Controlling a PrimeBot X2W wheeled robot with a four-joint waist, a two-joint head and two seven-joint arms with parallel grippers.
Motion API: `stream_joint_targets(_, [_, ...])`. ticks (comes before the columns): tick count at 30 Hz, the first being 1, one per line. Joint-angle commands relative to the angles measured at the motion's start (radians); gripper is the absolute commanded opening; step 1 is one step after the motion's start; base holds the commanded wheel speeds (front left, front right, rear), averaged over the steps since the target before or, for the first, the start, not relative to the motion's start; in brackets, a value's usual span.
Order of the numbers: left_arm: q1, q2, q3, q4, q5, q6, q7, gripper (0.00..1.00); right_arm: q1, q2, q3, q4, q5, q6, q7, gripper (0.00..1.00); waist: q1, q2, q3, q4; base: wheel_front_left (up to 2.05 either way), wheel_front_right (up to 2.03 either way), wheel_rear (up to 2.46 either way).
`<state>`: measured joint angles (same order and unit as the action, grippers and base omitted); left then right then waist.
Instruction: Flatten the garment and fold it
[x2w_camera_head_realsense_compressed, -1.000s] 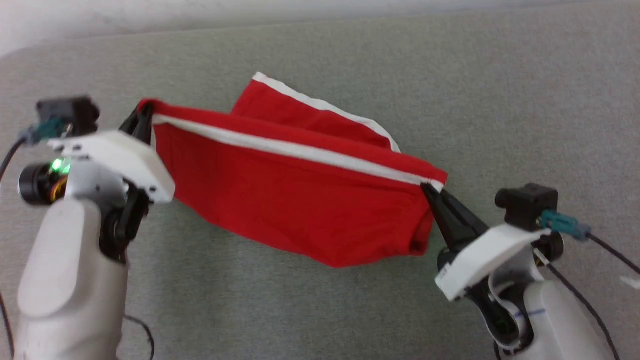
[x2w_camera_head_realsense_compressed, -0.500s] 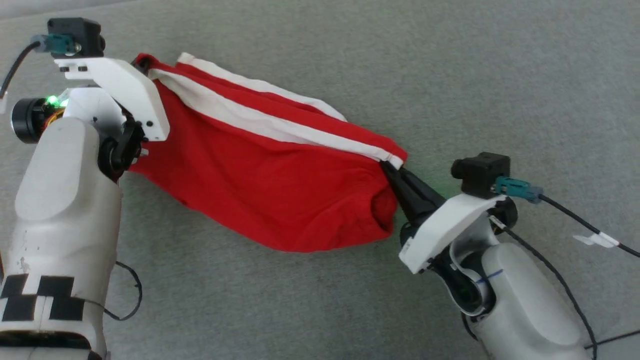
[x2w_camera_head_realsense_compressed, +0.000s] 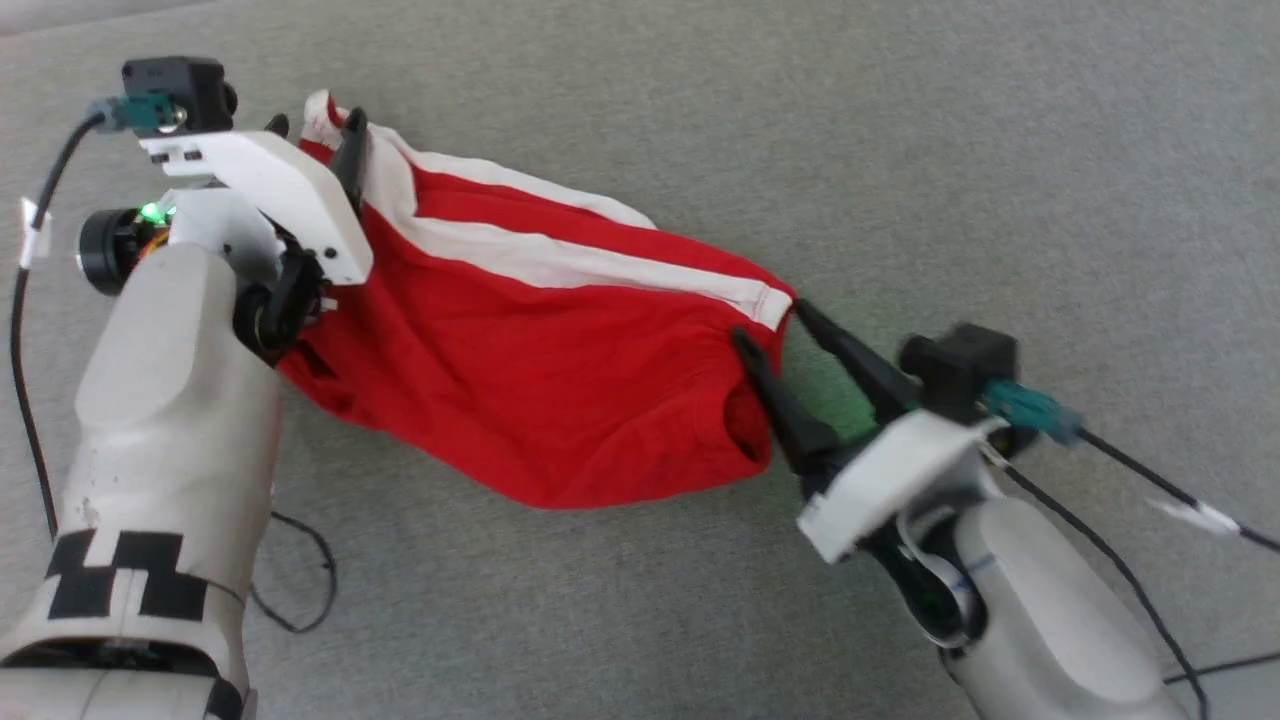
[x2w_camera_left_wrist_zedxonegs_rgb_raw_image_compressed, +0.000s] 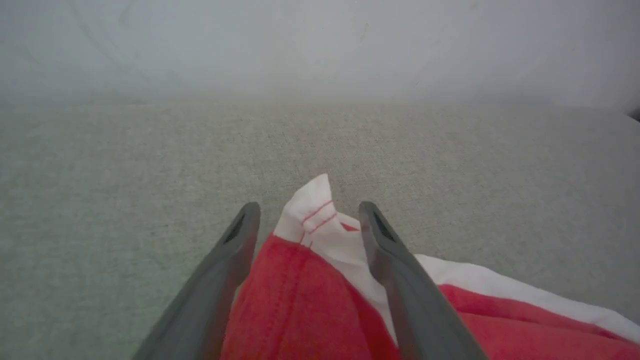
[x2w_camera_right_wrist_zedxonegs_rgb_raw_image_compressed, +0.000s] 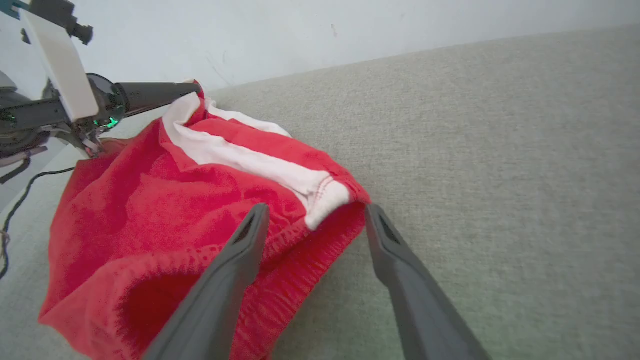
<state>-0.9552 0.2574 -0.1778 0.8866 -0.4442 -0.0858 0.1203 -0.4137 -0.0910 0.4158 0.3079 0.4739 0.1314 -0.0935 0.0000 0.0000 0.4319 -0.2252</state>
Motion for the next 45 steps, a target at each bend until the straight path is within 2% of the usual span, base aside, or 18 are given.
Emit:
stream_joint_targets(1, [0.017,0.000,0.003,-0.002,-0.005,-0.007,-0.018,1.00,0.020,-0.010,-0.008,-0.012,-0.015,-0.001,-0.014,1.00,0.0000,0.0000,-0.031,0.033,0.00,0.00,0.00])
stream_joint_targets(8, [0.133,-0.008,0.029,-0.066,-0.033,0.004,-0.125,1.00,0.162,-0.025,-0.140,-0.155,-0.167,-0.001,-0.075,1.00,0.0000,0.0000,-0.108,0.101,0.00,0.00,0.00])
stream_joint_targets(13, [0.237,0.013,0.035,-0.159,-0.055,0.007,-0.087,1.00,0.266,-0.002,-0.228,-0.291,-0.246,-0.001,-0.053,1.00,0.0000,0.0000,-0.151,0.131,0.00,0.00,0.00])
stream_joint_targets(17, [0.294,0.053,0.010,-0.260,-0.073,-0.009,0.054,1.00,0.329,0.014,-0.263,-0.392,-0.288,-0.001,-0.011,1.00,0.0000,0.0000,-0.166,0.131,0.00,0.00,0.00])
stream_joint_targets(22, [0.336,0.110,-0.036,-0.387,-0.125,-0.026,0.334,1.00,0.382,0.025,-0.267,-0.485,-0.321,-0.001,0.029,1.00,0.0000,0.0000,-0.164,0.106,0.00,0.00,0.00])
stream_joint_targets(28, [0.345,0.169,-0.064,-0.461,-0.173,-0.016,0.609,1.00,0.400,0.033,-0.255,-0.542,-0.329,-0.001,0.047,1.00,0.0000,0.0000,-0.143,0.055,0.00,0.00,0.00])
stream_joint_targets(31, [0.350,0.177,-0.075,-0.461,-0.182,0.001,0.682,1.00,0.402,0.036,-0.247,-0.546,-0.323,-0.001,0.047,1.00,0.0000,0.0000,-0.133,0.031,0.00,0.00,0.00])
stream_joint_targets(37, [0.378,0.176,-0.125,-0.428,-0.166,0.012,0.757,1.00,0.406,0.039,-0.245,-0.533,-0.300,-0.001,0.036,1.00,0.0000,0.0000,-0.121,0.000,0.00,0.00,0.00])
stream_joint_targets(38, [0.388,0.173,-0.137,-0.421,-0.165,0.010,0.772,0.95,0.407,0.039,-0.245,-0.530,-0.297,-0.001,0.035,1.00,0.0000,0.0000,-0.121,-0.003,0.00,0.00,0.00])
stream_joint_targets(39, [0.396,0.171,-0.147,-0.416,-0.167,0.008,0.784,0.50,0.408,0.040,-0.245,-0.528,-0.295,-0.001,0.034,1.00,0.0000,0.0000,-0.120,-0.005,0.00,0.00,0.00])
stream_joint_targets(40, [0.403,0.168,-0.153,-0.414,-0.168,0.006,0.790,0.33,0.407,0.040,-0.246,-0.526,-0.293,-0.001,0.032,1.00,0.0000,0.0000,-0.118,-0.006,0.00,0.00,0.00])
stream_joint_targets(41, [0.409,0.166,-0.158,-0.413,-0.168,0.005,0.792,0.00,0.407,0.040,-0.247,-0.526,-0.291,-0.001,0.031,1.00,0.0000,0.0000,-0.117,-0.006,0.00,0.00,0.00])
stream_joint_targets(45, [0.425,0.151,-0.163,-0.417,-0.177,0.005,0.780,0.00,0.408,0.040,-0.247,-0.525,-0.288,-0.001,0.033,1.00,0.0000,0.0000,-0.113,0.003,0.00,0.00,0.00])
